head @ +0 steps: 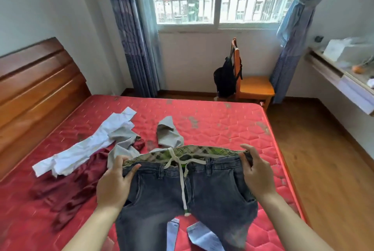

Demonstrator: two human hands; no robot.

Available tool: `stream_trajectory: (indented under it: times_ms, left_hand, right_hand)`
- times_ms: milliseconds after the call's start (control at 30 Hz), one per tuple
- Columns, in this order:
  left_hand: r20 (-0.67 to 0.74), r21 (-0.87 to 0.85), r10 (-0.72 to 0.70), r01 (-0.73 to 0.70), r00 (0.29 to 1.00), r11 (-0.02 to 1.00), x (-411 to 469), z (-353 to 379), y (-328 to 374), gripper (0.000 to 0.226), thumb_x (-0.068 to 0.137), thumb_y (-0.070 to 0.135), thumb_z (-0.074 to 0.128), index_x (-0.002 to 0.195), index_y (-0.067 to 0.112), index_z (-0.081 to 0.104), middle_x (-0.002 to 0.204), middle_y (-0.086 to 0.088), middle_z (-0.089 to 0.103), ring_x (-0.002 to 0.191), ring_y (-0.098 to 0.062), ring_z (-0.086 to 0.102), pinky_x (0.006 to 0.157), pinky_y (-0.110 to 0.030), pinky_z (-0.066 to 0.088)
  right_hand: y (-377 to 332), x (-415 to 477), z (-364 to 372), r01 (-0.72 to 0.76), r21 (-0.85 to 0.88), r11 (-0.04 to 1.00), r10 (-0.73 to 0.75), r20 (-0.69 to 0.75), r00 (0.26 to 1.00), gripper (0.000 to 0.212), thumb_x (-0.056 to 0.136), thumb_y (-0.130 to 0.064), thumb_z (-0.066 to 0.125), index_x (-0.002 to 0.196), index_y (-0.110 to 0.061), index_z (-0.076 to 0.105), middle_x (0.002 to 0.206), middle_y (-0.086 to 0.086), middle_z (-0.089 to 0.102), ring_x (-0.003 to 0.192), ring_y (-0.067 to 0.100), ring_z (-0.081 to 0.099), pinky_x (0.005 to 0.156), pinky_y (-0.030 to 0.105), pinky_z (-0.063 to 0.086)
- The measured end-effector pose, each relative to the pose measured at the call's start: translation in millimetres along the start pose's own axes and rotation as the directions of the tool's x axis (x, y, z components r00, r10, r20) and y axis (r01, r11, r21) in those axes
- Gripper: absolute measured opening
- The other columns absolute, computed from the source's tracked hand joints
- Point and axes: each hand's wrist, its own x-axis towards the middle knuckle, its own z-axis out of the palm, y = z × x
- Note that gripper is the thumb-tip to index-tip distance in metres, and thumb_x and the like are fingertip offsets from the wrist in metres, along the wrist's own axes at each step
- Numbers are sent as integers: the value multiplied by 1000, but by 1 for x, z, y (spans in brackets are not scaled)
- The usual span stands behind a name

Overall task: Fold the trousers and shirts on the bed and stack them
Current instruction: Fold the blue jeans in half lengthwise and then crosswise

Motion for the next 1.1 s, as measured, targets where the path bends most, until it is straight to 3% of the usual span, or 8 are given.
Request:
stream_trajectory:
  times_ms: [100, 300, 400, 500, 633, 767, 967, 1100]
  left_hand:
    - [-121, -72, -15, 6, 993, 997, -7, -29, -9, 31, 78, 17, 73, 94, 11, 47, 55, 0, 50, 48, -32, 56, 43, -26, 30]
    - [-257, -251, 12, -78, 966, 965, -23, -131, -27, 26, 83, 33, 63, 97, 18, 47, 69, 1, 59, 61, -23, 55, 59, -33, 38]
    - [-337, -334, 45, -164, 940, 928, -20, -203, -29, 21, 84, 38, 62, 95, 29, 46, 77, 10, 60, 69, -11, 57, 60, -29, 38]
    - [-395, -375, 70, -230, 916, 898, -10, -270, -17, 20, 84, 43, 62, 92, 36, 45, 79, 19, 58, 72, 7, 55, 60, -18, 38]
    - [-478, -323, 164, -346, 863, 881, -3, -338, 23, 21, 84, 44, 62, 89, 37, 43, 74, 28, 50, 68, 22, 47, 58, -8, 29]
    - [-515, -334, 223, -433, 828, 837, 5, -369, 50, 22, 83, 46, 62, 86, 37, 42, 74, 28, 52, 70, 20, 50, 58, -12, 32]
    - [-263, -290, 188, -263, 946, 920, 16, -299, 40, 24, 81, 38, 68, 85, 23, 50, 68, 19, 48, 59, 4, 42, 51, -10, 27]
    - [-44, -334, 44, -56, 998, 941, 8, -203, 21, 26, 81, 33, 70, 89, 14, 54, 72, 7, 56, 73, -18, 54, 62, -25, 33]
  right_hand:
    - [-27, -9, -3, 26, 50, 998, -24, -24, 999, 22, 89, -17, 60, 111, -16, 60, 66, -9, 61, 55, 15, 62, 46, 19, 34]
    - [-143, -32, -27, 154, 175, 973, -118, -198, 973, 19, 90, -19, 58, 108, -13, 58, 81, -15, 57, 68, -12, 50, 57, -5, 35]
    - [-206, -39, -62, 171, 183, 968, -112, -294, 949, 15, 91, -30, 58, 103, -22, 55, 80, -17, 56, 66, -3, 50, 55, 3, 37]
    - [-253, -45, -113, 201, 173, 964, -125, -370, 920, 14, 91, -37, 56, 97, -25, 53, 86, -10, 58, 77, 11, 53, 67, 23, 36]
    - [-301, -58, -185, 253, 128, 959, -172, -447, 878, 14, 92, -37, 54, 95, -23, 51, 81, -15, 51, 79, 9, 48, 72, 23, 32]
    - [-326, -65, -230, 306, 98, 947, -209, -536, 818, 12, 92, -37, 55, 94, -26, 51, 89, -8, 55, 80, 11, 50, 76, 25, 35]
    - [-262, -61, -182, 78, 77, 994, -54, -278, 959, 18, 92, -32, 55, 96, -15, 53, 91, 1, 60, 87, 25, 56, 74, 30, 37]
    - [-183, -60, -126, -175, 115, 978, 182, -50, 982, 22, 95, -26, 52, 103, -5, 52, 98, 11, 61, 97, 32, 56, 80, 34, 38]
